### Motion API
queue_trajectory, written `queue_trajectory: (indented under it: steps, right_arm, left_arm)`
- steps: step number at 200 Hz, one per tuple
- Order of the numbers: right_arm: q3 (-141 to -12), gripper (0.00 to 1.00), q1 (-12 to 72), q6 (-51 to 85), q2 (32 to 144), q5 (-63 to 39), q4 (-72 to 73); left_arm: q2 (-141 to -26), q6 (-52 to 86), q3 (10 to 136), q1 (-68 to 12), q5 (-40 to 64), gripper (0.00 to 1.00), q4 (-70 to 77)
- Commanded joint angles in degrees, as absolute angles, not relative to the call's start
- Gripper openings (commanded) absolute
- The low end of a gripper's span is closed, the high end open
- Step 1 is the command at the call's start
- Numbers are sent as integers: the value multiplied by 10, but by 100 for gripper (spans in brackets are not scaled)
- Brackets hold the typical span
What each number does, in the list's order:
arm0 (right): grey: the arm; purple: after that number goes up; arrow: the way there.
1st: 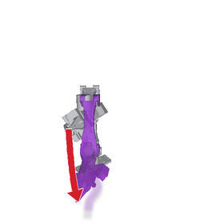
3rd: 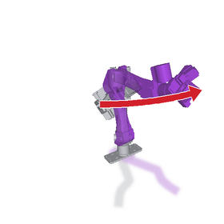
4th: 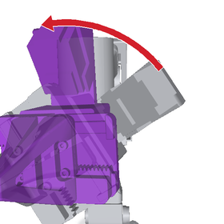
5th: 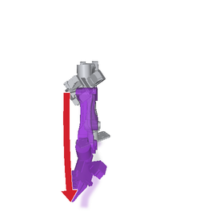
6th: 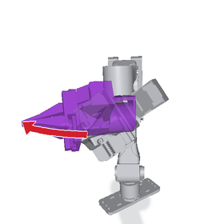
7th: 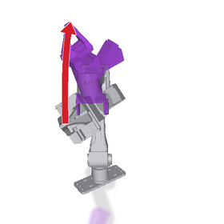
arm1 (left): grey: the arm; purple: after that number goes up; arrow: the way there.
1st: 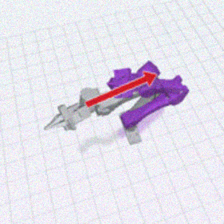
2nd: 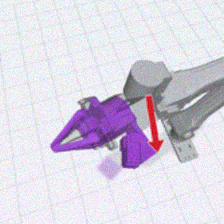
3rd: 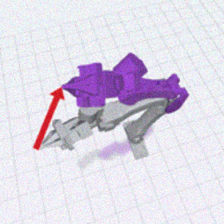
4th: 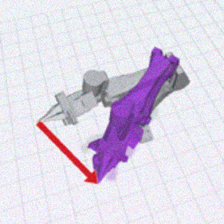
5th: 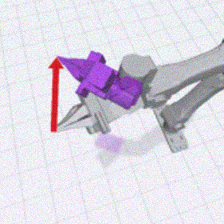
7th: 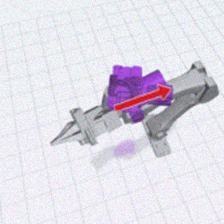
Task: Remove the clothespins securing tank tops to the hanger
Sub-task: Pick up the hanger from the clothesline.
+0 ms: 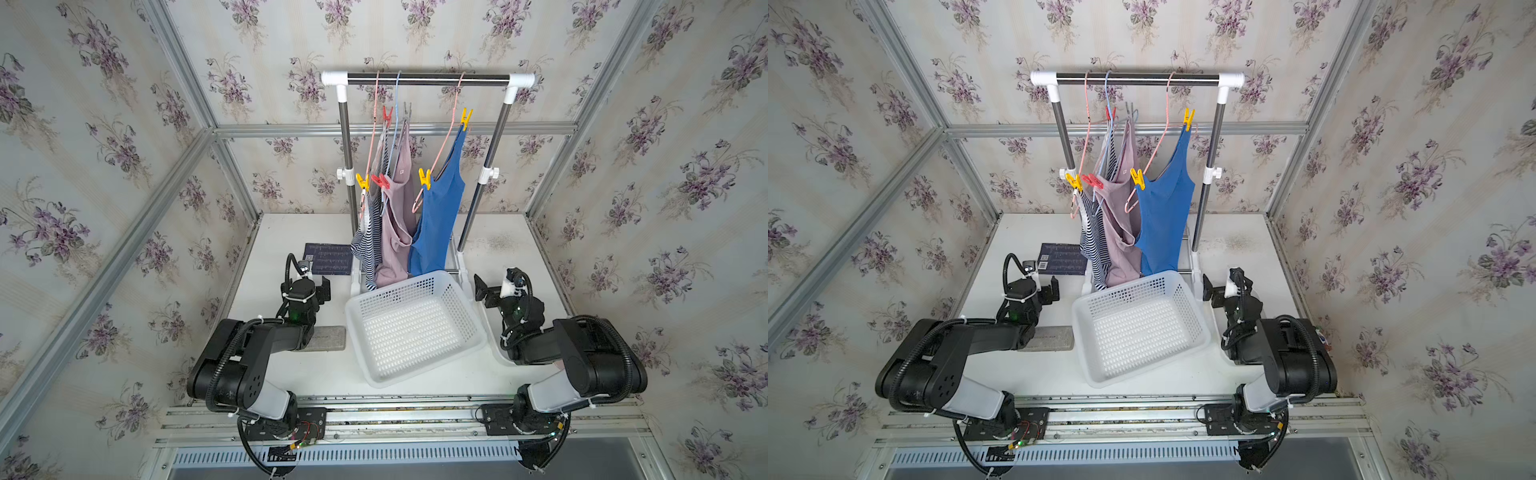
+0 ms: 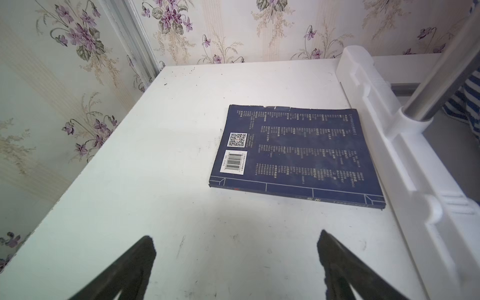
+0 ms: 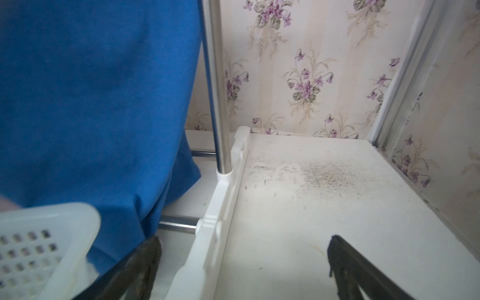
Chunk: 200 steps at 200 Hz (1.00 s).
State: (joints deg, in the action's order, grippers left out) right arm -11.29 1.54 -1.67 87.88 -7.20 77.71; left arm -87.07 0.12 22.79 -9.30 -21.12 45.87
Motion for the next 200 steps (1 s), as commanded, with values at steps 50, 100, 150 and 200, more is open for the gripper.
queue_trajectory:
  steps: [50,100,150,200]
  right_arm:
    - [-84,100,16,8,878,6,813]
    - [-100,100,18,-14,879,-39,785]
    - [-82,100,20,30,879,74,821]
    - [4,100,33,38,810,156,927]
  left_arm:
    - [-868,-3,230,-92,-216,99,465]
    - [-868,-3,230,-91,-215,99,465]
    - [-869,-2,231,-90,-213,99,464]
    - [-745,-4,198,-104,-258,99,431]
